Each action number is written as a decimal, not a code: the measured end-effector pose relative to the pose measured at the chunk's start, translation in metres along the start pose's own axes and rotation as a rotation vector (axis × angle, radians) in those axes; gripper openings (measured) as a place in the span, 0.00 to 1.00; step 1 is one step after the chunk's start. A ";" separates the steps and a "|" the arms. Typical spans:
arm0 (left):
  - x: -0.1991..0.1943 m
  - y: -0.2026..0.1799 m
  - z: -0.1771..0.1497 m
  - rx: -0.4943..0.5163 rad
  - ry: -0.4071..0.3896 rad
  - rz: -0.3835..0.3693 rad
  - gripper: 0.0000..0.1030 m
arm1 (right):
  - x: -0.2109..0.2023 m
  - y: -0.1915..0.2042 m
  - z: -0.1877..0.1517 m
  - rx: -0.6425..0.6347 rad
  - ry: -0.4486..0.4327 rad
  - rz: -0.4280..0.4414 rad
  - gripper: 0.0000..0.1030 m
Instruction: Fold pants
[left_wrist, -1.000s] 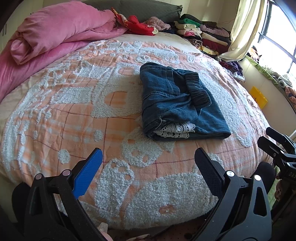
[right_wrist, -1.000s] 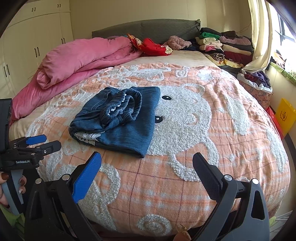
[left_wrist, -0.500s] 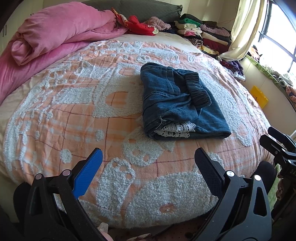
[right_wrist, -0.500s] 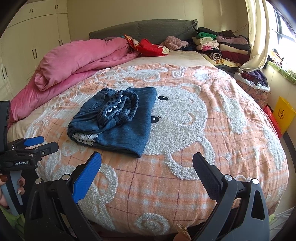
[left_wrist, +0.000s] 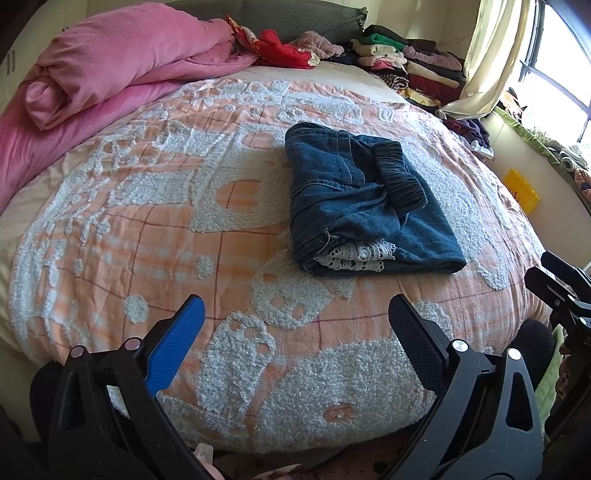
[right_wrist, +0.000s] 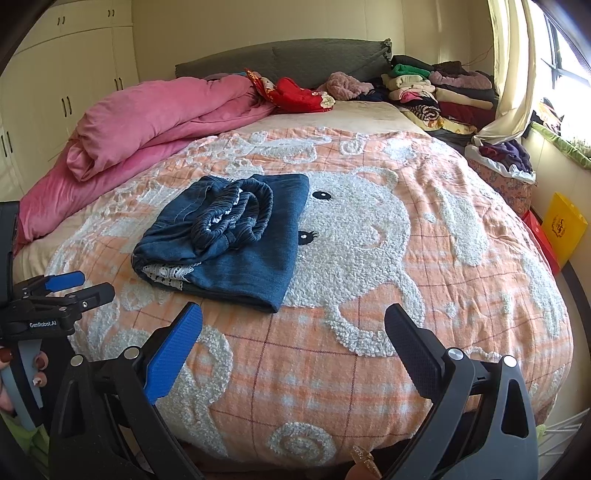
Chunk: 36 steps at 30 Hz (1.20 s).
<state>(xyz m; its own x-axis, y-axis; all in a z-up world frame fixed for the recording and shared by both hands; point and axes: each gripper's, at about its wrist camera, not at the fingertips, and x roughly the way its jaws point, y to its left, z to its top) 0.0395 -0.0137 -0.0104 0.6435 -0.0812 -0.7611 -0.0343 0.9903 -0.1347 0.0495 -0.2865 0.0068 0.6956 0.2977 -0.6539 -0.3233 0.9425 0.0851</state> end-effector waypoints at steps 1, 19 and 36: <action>0.000 0.000 0.000 0.000 0.000 -0.001 0.91 | 0.000 0.000 0.000 0.000 0.001 -0.001 0.96; -0.002 0.002 0.000 0.000 0.001 0.002 0.91 | 0.000 0.002 -0.003 0.003 0.007 -0.009 0.96; -0.007 0.010 -0.002 0.030 -0.009 0.021 0.91 | 0.010 -0.001 -0.008 0.006 0.046 -0.042 0.96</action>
<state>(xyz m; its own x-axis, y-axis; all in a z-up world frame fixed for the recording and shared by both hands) 0.0327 -0.0039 -0.0077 0.6498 -0.0598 -0.7578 -0.0249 0.9947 -0.0998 0.0517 -0.2858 -0.0052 0.6780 0.2508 -0.6909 -0.2909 0.9548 0.0611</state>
